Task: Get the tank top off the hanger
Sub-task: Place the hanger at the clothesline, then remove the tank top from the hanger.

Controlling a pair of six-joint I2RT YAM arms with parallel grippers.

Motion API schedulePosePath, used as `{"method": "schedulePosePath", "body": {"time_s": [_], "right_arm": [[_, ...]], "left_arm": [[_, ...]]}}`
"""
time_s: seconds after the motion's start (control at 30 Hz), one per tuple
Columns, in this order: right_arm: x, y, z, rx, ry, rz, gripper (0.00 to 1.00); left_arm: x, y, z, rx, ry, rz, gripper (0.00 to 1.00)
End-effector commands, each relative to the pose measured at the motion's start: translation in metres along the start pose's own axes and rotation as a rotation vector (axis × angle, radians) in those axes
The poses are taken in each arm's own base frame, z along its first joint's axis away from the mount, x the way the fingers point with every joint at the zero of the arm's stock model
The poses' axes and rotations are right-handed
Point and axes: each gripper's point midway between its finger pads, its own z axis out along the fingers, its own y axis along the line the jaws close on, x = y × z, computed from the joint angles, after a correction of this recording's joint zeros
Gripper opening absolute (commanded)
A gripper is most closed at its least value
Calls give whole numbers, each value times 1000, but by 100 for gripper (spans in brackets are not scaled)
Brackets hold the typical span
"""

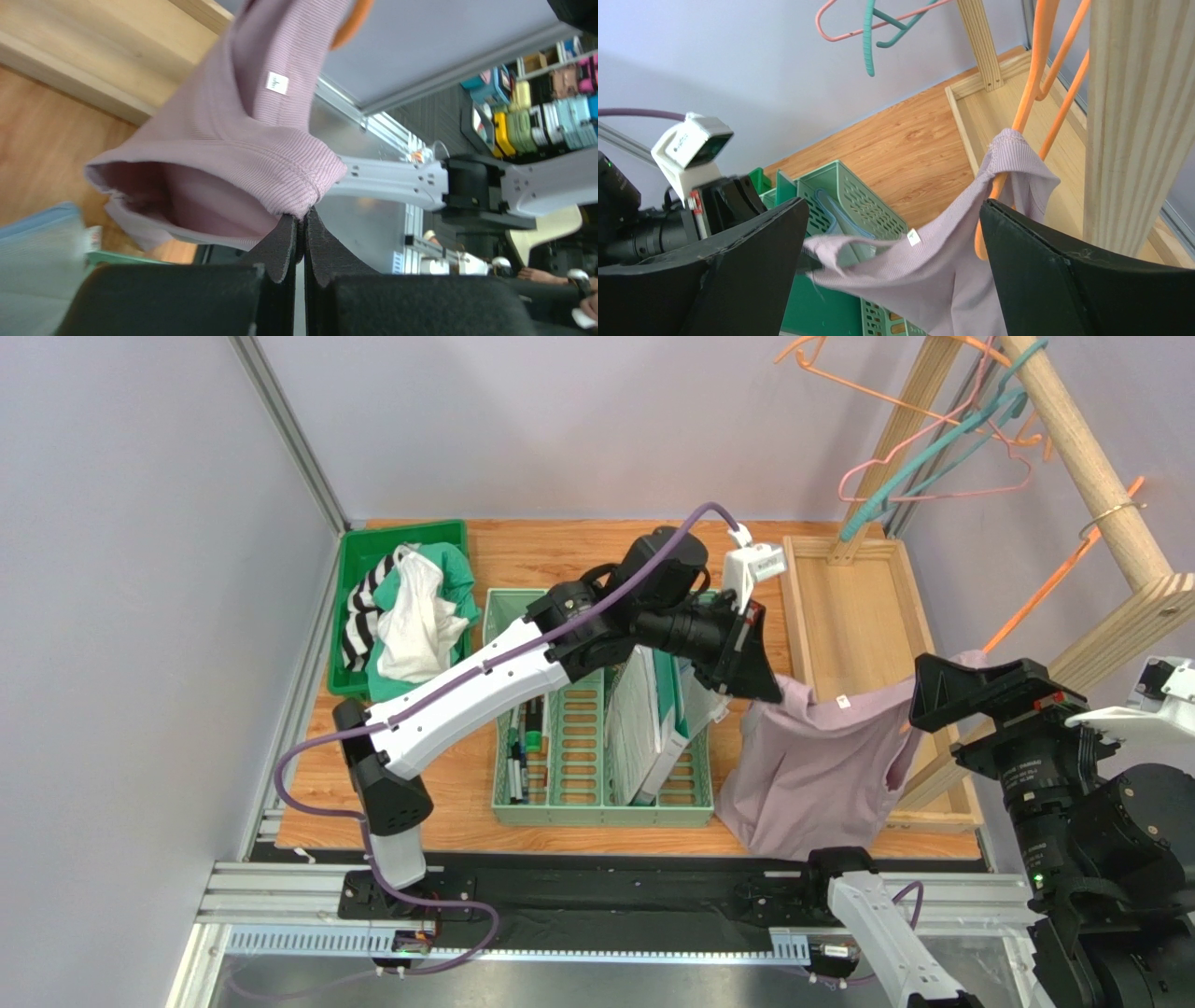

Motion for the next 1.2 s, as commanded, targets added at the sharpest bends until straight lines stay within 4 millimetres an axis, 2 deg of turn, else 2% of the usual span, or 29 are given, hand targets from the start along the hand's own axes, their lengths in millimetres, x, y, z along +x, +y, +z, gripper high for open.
{"method": "schedulePosePath", "body": {"time_s": [0.0, 0.1, 0.2, 0.3, 0.37, 0.43, 0.53, 0.63, 0.7, 0.73, 0.8, 0.87, 1.0, 1.07, 1.17], "right_arm": [[-4, 10, 8, -27, 17, -14, 100], [2, 7, 5, -21, 41, -6, 98], [15, -3, 1, 19, 75, 7, 90], [33, -20, -2, 93, 129, 8, 76], [47, -30, -5, 141, 182, 12, 73], [55, -31, -8, 142, 212, 19, 71], [61, -36, -19, 153, 219, 40, 76], [79, -43, -26, 192, 290, 75, 73], [88, -43, -29, 187, 314, 109, 65], [98, -40, -27, 184, 348, 150, 54], [106, -34, -29, 162, 379, 190, 47], [118, -34, -30, 162, 421, 216, 47], [132, -38, -26, 189, 456, 232, 59], [136, -35, -19, 185, 469, 258, 59], [139, -34, -12, 202, 473, 287, 54]], "left_arm": [[14, -81, -16, 207, 10, 136, 0], [30, -110, -23, 269, 36, 196, 0], [33, -120, -36, 263, 10, 243, 0], [33, -131, -48, 287, -1, 266, 0], [32, -133, -50, 281, -15, 268, 0], [33, -131, -46, 280, -6, 256, 0], [32, -134, -42, 295, 0, 247, 0], [31, -135, -42, 296, -4, 248, 0], [31, -134, -43, 294, -7, 250, 0], [31, -134, -44, 292, -11, 255, 0], [30, -135, -45, 292, -14, 258, 0], [29, -136, -44, 297, -14, 262, 0], [28, -138, -45, 297, -13, 266, 0], [28, -137, -45, 297, -12, 264, 0], [30, -137, -46, 298, -8, 263, 0]]}}
